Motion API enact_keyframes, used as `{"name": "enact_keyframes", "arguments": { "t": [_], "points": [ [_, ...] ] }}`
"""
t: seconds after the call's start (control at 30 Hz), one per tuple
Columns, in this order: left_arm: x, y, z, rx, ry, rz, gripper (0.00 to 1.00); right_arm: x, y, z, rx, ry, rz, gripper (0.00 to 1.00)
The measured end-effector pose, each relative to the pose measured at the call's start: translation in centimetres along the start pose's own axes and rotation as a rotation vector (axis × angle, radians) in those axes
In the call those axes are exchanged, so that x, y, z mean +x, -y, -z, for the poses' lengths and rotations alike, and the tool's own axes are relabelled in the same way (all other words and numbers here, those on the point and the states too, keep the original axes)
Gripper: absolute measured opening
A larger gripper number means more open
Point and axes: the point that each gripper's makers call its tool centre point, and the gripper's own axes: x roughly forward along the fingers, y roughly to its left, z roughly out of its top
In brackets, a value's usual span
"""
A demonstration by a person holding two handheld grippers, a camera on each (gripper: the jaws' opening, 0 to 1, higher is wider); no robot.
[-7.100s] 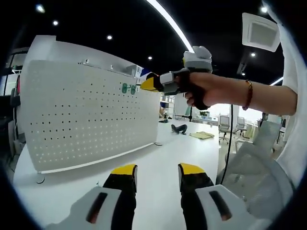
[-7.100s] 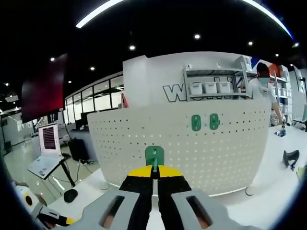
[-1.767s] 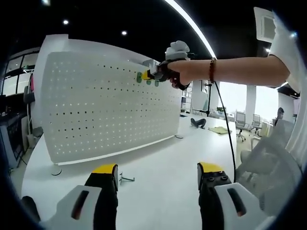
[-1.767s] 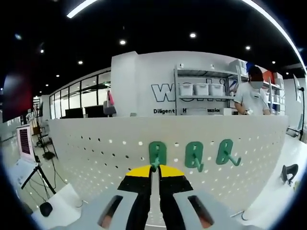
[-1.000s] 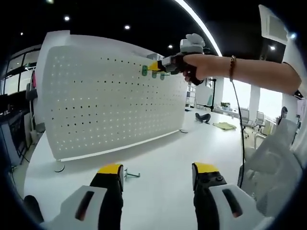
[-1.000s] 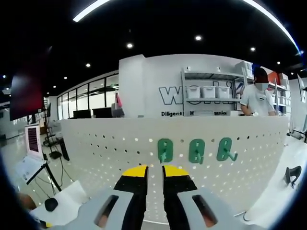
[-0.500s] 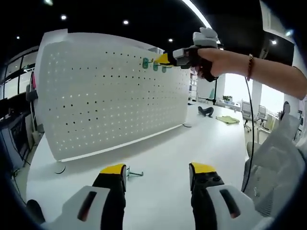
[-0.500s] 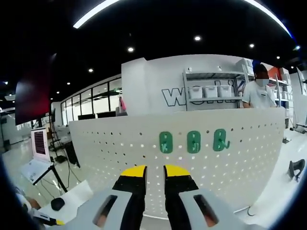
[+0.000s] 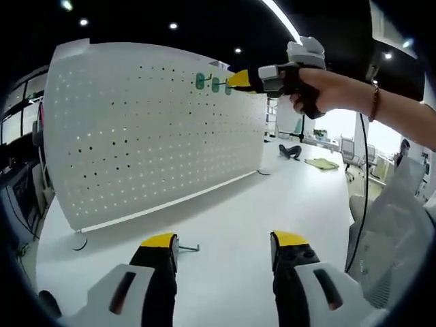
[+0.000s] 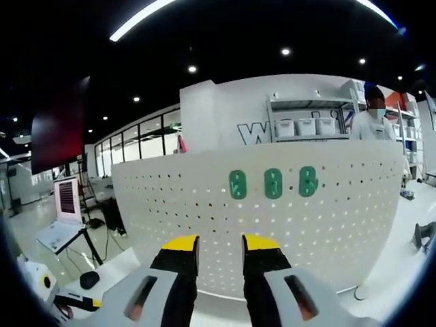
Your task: Insert the hook assembly into the mounting plate slot until the hook locks in place.
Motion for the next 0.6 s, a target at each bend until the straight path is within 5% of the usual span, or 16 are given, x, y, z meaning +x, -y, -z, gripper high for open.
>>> {"name": "enact_keyframes", "arguments": {
  "t": [0.6],
  "points": [
    [1.1,-2.2,1.4,0.001,-0.079,-0.026,0.5,-4.0,-1.4,5.0,0.041,-0.061,-0.054,0.27]
  ]
}}
